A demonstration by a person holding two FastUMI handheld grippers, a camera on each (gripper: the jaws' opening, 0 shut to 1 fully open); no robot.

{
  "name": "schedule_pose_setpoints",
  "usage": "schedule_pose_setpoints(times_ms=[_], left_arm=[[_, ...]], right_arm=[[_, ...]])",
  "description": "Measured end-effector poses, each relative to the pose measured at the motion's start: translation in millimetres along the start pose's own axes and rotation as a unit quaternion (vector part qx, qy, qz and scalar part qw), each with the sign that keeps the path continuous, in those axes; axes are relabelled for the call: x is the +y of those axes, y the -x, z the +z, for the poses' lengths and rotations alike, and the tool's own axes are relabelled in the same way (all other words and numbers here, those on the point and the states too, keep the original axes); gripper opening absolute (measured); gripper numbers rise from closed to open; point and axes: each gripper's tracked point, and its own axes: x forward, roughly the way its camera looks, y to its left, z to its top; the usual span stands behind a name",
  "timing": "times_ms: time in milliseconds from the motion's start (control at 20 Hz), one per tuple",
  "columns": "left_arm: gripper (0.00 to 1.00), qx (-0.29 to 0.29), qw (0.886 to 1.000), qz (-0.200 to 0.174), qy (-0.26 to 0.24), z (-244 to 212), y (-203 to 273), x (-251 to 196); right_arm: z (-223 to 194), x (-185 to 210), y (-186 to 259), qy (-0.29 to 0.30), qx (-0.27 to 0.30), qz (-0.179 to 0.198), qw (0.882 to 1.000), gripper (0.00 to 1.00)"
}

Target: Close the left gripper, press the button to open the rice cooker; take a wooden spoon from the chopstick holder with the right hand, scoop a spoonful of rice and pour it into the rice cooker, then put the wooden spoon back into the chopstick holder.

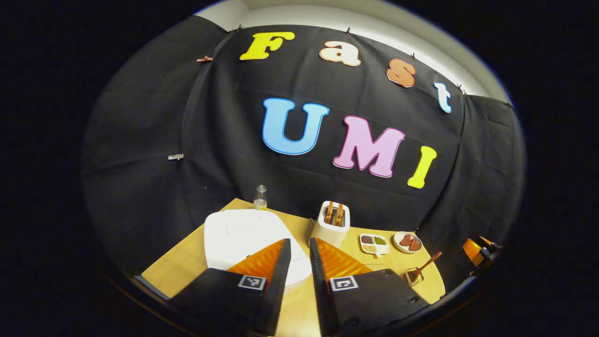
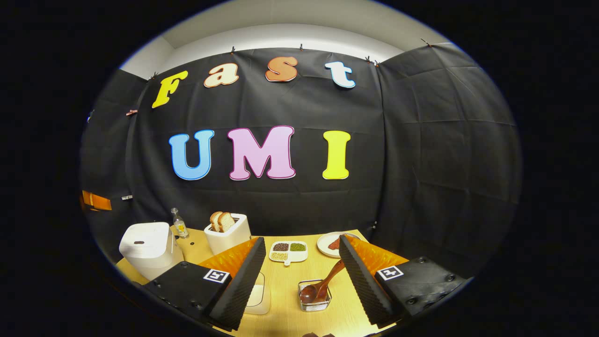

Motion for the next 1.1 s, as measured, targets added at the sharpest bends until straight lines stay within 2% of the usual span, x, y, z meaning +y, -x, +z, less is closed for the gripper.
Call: schedule_pose_setpoints(times_ms=[50, 150, 200, 350, 700, 750, 1100], left_arm=[[0.24, 0.002, 1.000, 0.010, 0.002, -0.8, -6.3, 9.0], [0.09, 0.016, 0.999, 0.044, 0.009, -6.4, -22.4, 30.9], [0.08, 0.020, 0.998, 0.054, 0.014, -9.7, -28.8, 38.5], [0.07, 0.037, 0.998, 0.047, 0.037, -24.6, -52.6, 48.2], [0.06, 0.094, 0.991, 0.068, 0.067, -69.8, -103.2, 78.3], [0.04, 0.100, 0.990, 0.070, 0.067, -76.1, -106.7, 79.4], [0.06, 0.132, 0.985, 0.086, 0.064, -104.8, -122.8, 81.4]], right_arm=[[-1.5, -4.2, -4.4, 0.000, 0.002, -0.002, 1.000, 0.98], [-6.8, -11.8, -11.1, -0.002, 0.007, -0.006, 1.000, 0.98], [-9.7, -15.7, -13.5, -0.003, 0.011, -0.008, 1.000, 0.98], [-20.8, -26.2, -18.2, -0.010, 0.026, -0.017, 0.999, 0.98], [-37.7, -48.9, -17.5, -0.017, 0.047, -0.038, 0.998, 0.99], [-38.7, -52.2, -15.9, -0.018, 0.048, -0.041, 0.998, 0.99], [-52.8, -64.0, -8.4, -0.032, 0.057, -0.043, 0.997, 0.98]])
